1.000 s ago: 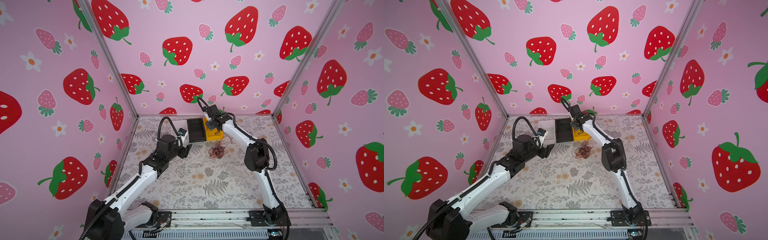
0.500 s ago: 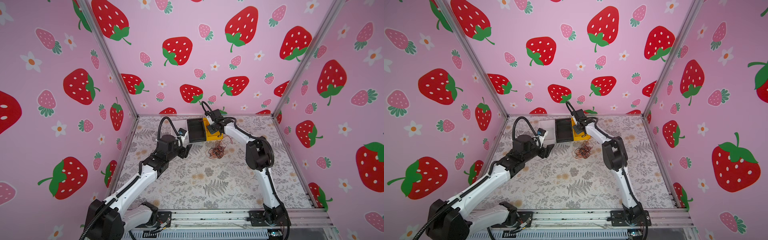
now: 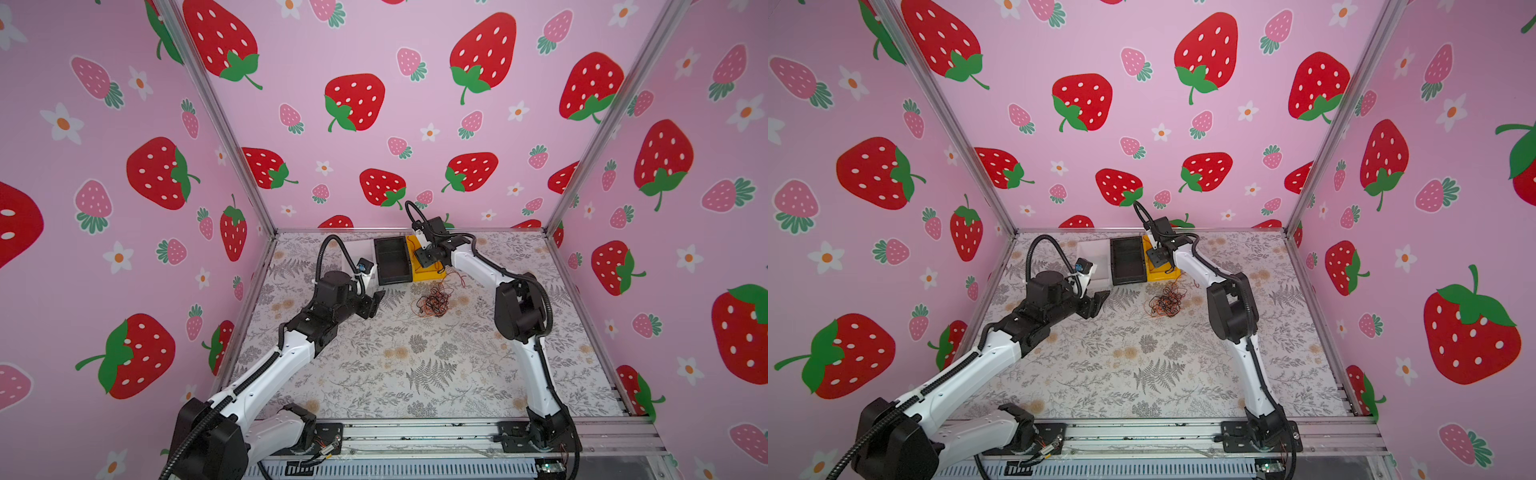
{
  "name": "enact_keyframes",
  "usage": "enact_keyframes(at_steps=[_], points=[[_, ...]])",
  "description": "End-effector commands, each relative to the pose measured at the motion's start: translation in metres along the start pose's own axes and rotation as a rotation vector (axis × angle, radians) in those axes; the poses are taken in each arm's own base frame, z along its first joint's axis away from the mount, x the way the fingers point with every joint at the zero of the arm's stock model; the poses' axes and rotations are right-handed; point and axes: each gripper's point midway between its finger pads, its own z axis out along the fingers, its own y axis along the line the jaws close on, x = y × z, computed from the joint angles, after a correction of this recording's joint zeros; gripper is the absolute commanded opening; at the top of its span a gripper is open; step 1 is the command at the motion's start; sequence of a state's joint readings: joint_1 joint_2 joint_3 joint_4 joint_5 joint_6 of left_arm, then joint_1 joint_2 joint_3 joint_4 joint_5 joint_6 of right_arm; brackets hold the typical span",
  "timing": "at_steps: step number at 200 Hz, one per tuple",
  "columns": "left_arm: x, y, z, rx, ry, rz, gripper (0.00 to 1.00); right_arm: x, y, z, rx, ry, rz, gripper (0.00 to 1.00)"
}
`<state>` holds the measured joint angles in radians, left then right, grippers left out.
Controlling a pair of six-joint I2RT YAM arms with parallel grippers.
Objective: Untangle the cables
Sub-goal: 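Open the right gripper to drop the red wire into the yellow bin, then hold the pile with the left gripper while right grasps another red wire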
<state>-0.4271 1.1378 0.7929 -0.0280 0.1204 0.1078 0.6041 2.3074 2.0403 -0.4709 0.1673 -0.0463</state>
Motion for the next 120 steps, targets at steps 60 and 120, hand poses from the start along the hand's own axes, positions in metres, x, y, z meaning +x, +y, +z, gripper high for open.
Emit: enact_keyframes(at_steps=[60,120], points=[[-0.010,-0.044,0.019,0.233,0.046,0.066,0.67,-0.022,-0.021,-0.143,-0.107,-0.154,0.105,0.76],[-0.008,-0.103,0.082,0.415,0.137,0.108,0.61,0.114,-0.028,-0.150,-0.178,0.021,0.349,0.72]])
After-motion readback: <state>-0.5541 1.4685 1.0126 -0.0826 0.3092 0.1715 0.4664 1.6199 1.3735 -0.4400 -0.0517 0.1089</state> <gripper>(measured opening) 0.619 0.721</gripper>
